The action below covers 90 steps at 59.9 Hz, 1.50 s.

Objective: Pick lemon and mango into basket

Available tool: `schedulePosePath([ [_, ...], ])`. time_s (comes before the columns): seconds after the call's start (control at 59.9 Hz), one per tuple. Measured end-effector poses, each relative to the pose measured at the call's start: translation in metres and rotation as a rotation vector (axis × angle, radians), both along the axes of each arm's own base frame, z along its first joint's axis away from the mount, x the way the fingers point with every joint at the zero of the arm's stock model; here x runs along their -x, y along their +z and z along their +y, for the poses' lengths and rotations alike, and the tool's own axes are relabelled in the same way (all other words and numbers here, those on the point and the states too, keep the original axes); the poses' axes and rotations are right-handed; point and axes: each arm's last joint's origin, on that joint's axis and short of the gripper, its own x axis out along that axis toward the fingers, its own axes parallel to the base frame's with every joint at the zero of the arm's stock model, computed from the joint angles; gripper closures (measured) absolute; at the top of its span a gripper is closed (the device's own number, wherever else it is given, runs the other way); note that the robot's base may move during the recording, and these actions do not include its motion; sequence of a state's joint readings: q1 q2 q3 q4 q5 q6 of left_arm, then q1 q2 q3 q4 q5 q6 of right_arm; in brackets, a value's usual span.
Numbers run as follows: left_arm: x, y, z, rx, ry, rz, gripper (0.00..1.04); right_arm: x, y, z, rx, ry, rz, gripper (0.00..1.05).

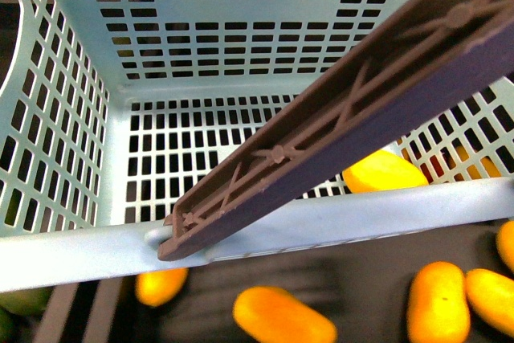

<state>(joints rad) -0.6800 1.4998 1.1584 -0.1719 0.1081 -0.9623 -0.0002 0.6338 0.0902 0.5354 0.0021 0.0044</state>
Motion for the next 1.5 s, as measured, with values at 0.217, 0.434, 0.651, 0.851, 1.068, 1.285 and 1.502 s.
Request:
schedulePosePath([
  [0.217,-0.003,0.000,0.004,-0.021,0.030,-0.018,1.00,0.000,0.000,0.000,0.001,0.008,0.000,0.09],
  [0.434,-0.001,0.000,0.001,-0.006,0.000,-0.006,1.00,-0.020,0.004,-0.018,-0.233,-0.419,0.485,0.09],
  [0.651,0.001,0.000,-0.001,0.006,-0.010,0.006,1.00,-0.064,-0.003,-0.046,-0.330,-0.455,0.533,0.09],
  [0.851,-0.001,0.000,0.001,-0.006,0.012,-0.004,1.00,-0.122,-0.033,-0.063,-0.362,-0.468,0.649,0.09],
  [1.068,-0.001,0.000,0.001,-0.002,0.000,-0.001,1.00,-0.183,-0.078,-0.068,-0.412,-0.505,0.790,0.09],
  [1.285,0.000,0.000,0.000,0.000,0.000,0.001,1.00,-0.232,-0.108,-0.041,-0.472,-0.467,0.865,0.09],
  [1.502,0.000,0.000,0.001,-0.005,0.007,-0.003,1.00,-0.266,-0.129,-0.010,-0.504,-0.429,0.902,0.09],
])
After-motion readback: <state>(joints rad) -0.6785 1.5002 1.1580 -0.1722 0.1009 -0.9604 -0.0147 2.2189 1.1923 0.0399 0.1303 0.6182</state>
